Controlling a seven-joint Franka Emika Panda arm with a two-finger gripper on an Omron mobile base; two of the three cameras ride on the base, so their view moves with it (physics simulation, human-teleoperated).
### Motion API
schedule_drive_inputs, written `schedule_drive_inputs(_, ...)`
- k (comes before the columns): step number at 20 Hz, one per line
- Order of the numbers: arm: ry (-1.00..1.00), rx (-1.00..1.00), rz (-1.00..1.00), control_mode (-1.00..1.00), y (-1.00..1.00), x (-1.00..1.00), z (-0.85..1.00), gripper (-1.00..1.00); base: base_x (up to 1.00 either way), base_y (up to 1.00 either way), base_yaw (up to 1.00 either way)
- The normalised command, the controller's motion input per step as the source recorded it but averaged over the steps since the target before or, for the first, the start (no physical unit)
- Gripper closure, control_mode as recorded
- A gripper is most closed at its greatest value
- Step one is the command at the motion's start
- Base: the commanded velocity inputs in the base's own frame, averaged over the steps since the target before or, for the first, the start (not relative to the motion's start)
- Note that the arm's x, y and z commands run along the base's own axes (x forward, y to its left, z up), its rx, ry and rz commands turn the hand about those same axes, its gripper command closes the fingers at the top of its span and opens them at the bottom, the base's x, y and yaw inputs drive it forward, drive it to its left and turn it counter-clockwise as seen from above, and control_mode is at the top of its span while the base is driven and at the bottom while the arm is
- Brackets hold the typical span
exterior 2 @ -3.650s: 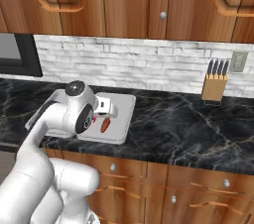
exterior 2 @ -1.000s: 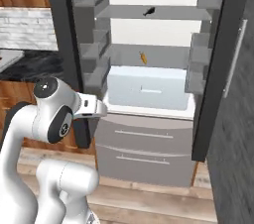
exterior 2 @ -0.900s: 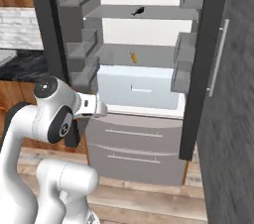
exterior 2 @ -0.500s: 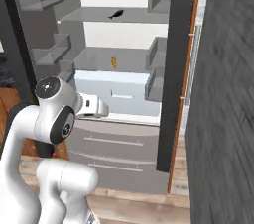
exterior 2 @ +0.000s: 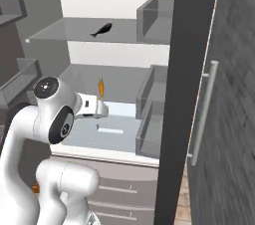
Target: Place one carrot and one fish in each tupperware on the nearby counter, to pack two identical lunches.
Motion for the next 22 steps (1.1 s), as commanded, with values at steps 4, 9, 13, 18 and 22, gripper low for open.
schedule_drive_inputs(4, 0.0, 0.0, 0.0, 1.0, 0.0, 0.0, 0.0, -1.0, 0.86, 0.0, 0.0)
schedule_drive_inputs(9, 0.01, 0.0, 0.0, -1.0, 0.0, 0.22, 0.13, -1.0, 0.0, 0.0, 0.0)
schedule_drive_inputs(13, 0.0, 0.1, -0.03, -1.0, 0.0, 0.0, 0.52, -1.0, 0.0, 0.0, 0.0)
schedule_drive_inputs(18, -0.04, 0.13, -0.14, -1.0, 0.0, 0.06, 0.74, -1.0, 0.0, 0.0, 0.0)
schedule_drive_inputs(22, -0.03, 0.04, -0.11, -1.0, 0.0, 0.13, 0.76, -1.0, 0.0, 0.0, 0.0)
